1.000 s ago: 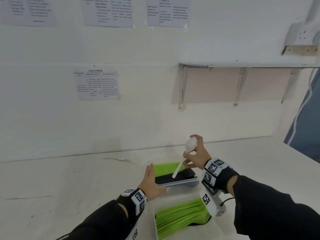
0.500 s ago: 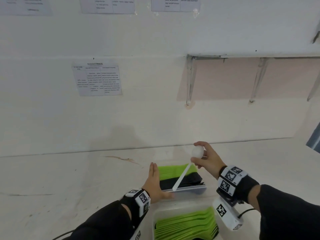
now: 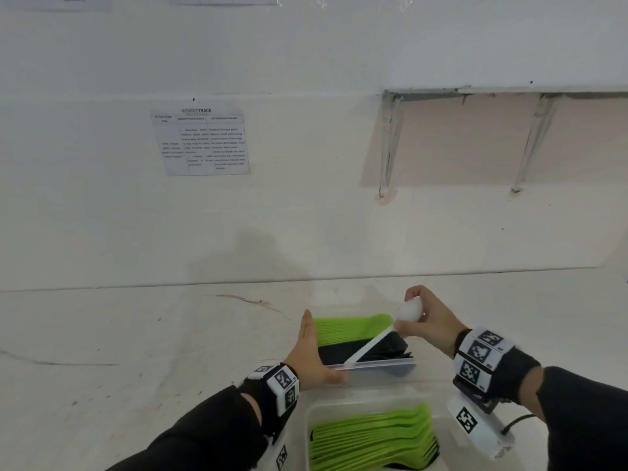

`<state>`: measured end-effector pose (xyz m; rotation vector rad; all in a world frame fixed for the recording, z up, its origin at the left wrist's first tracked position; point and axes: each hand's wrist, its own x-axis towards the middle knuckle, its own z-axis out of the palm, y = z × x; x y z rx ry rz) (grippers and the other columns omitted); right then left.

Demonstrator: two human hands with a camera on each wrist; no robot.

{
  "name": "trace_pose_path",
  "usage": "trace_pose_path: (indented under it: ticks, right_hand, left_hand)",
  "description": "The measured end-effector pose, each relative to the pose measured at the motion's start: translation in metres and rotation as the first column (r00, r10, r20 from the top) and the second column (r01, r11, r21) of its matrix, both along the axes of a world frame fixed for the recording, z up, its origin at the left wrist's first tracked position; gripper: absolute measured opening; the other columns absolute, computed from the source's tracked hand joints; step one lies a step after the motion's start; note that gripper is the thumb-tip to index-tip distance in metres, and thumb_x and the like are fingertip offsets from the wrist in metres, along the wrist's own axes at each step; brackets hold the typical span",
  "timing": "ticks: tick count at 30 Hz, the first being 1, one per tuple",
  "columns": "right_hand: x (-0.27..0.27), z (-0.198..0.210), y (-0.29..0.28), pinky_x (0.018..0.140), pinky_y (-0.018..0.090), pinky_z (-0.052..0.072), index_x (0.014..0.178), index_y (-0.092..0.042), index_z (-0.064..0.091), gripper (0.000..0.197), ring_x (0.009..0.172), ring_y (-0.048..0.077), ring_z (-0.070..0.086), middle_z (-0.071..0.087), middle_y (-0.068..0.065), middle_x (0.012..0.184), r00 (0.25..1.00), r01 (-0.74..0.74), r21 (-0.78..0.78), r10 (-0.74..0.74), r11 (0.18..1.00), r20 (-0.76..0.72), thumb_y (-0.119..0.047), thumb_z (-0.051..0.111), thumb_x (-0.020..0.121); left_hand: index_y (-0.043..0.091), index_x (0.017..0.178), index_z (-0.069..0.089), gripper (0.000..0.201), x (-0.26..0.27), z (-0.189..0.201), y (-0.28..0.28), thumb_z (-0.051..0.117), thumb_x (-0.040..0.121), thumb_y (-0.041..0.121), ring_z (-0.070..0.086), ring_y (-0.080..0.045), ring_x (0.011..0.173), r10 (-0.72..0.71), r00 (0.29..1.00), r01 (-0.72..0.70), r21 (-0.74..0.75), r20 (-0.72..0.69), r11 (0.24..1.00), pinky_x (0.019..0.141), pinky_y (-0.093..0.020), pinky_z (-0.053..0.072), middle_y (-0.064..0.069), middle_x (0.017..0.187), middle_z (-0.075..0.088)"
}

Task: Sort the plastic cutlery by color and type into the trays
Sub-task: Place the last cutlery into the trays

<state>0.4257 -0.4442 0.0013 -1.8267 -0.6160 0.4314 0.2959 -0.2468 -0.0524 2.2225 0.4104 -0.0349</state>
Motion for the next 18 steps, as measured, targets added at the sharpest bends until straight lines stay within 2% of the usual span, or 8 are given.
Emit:
trace_pose_path:
  ticks: [2, 6, 8, 10, 13, 15, 16, 18]
  right_hand:
    - [0.000, -0.004, 0.001, 0.055, 0.028, 0.052, 0.084, -0.016, 0.038, 0.039, 0.052, 0.016, 0.057, 0.052, 0.008, 0.070, 0.998, -0.056, -0.067, 0.055, 0.996, -0.015, 0.013, 0.064, 0.077]
    - [0.000, -0.008, 0.005, 0.060, 0.025, 0.054, 0.081, -0.011, 0.042, 0.024, 0.055, 0.016, 0.057, 0.052, 0.009, 0.072, 0.985, -0.066, -0.045, 0.058, 0.997, -0.162, 0.008, 0.055, 0.086]
    - [0.003, -0.010, 0.004, 0.067, 0.028, 0.049, 0.080, -0.013, 0.049, 0.016, 0.061, 0.016, 0.054, 0.053, 0.007, 0.073, 0.992, -0.111, -0.129, 0.101, 0.985, -0.077, -0.001, 0.058, 0.086]
    - [0.007, -0.007, 0.001, 0.072, 0.022, 0.043, 0.076, -0.022, 0.057, 0.015, 0.068, 0.012, 0.052, 0.057, 0.000, 0.076, 0.982, -0.136, -0.290, 0.167, 0.947, 0.084, -0.011, 0.065, 0.082]
    - [0.010, -0.002, -0.003, 0.068, 0.010, 0.036, 0.061, -0.043, 0.061, 0.032, 0.077, 0.003, 0.050, 0.057, -0.013, 0.082, 0.940, -0.151, -0.498, 0.280, 0.854, 0.196, -0.019, 0.067, 0.083]
    - [0.008, 0.001, -0.001, 0.066, 0.007, 0.036, 0.055, -0.050, 0.059, 0.040, 0.071, -0.001, 0.048, 0.055, -0.016, 0.077, 0.900, -0.178, -0.618, 0.380, 0.766, 0.213, -0.023, 0.066, 0.083]
    - [0.008, 0.000, 0.000, 0.065, 0.006, 0.037, 0.059, -0.051, 0.057, 0.038, 0.067, -0.002, 0.048, 0.055, -0.016, 0.075, 0.883, -0.192, -0.657, 0.421, 0.729, 0.208, -0.024, 0.065, 0.085]
    - [0.005, 0.000, 0.003, 0.063, 0.003, 0.037, 0.072, -0.041, 0.061, 0.023, 0.063, -0.008, 0.050, 0.054, -0.019, 0.072, 0.861, -0.214, -0.694, 0.469, 0.687, 0.199, -0.023, 0.062, 0.087]
  left_hand:
    - [0.008, 0.144, -0.024, 0.135, 0.000, 0.001, 0.004, 0.083, 0.066, 0.034, -0.011, -0.015, 0.145, -0.008, 1.000, 0.008, 0.027, -0.010, 1.000, 0.118, -0.027, 0.006, -0.002, 0.155, -0.023]
    - [0.011, 0.144, -0.026, 0.136, 0.000, 0.009, 0.015, 0.082, 0.066, 0.039, -0.010, -0.018, 0.146, -0.066, 0.994, 0.074, 0.106, -0.084, 0.992, 0.117, -0.031, 0.009, -0.003, 0.155, -0.021]
    - [0.010, 0.144, -0.026, 0.137, 0.001, 0.014, 0.019, 0.082, 0.065, 0.042, -0.011, -0.019, 0.145, -0.094, 0.988, 0.111, 0.145, -0.119, 0.983, 0.118, -0.032, 0.007, -0.004, 0.155, -0.022]
    - [0.009, 0.144, -0.025, 0.137, 0.003, 0.014, 0.020, 0.081, 0.065, 0.045, -0.013, -0.018, 0.145, -0.118, 0.984, 0.141, 0.168, -0.136, 0.976, 0.118, -0.032, 0.005, -0.003, 0.155, -0.024]
    - [0.012, 0.145, -0.024, 0.134, 0.004, 0.010, 0.019, 0.080, 0.067, 0.044, -0.010, -0.016, 0.146, -0.120, 0.985, 0.140, 0.162, -0.127, 0.977, 0.118, -0.033, 0.007, -0.001, 0.156, -0.021]
    - [0.014, 0.146, -0.023, 0.132, 0.004, 0.006, 0.019, 0.080, 0.068, 0.043, -0.006, -0.015, 0.146, -0.103, 0.989, 0.118, 0.149, -0.106, 0.982, 0.119, -0.032, 0.009, 0.001, 0.157, -0.018]
    - [0.014, 0.146, -0.023, 0.131, 0.003, 0.005, 0.019, 0.079, 0.068, 0.042, -0.005, -0.015, 0.146, -0.098, 0.990, 0.111, 0.144, -0.098, 0.983, 0.119, -0.031, 0.009, 0.001, 0.157, -0.017]
    - [0.014, 0.146, -0.023, 0.130, 0.003, 0.004, 0.019, 0.079, 0.069, 0.040, -0.004, -0.015, 0.146, -0.097, 0.991, 0.110, 0.135, -0.094, 0.985, 0.119, -0.031, 0.010, 0.002, 0.157, -0.016]
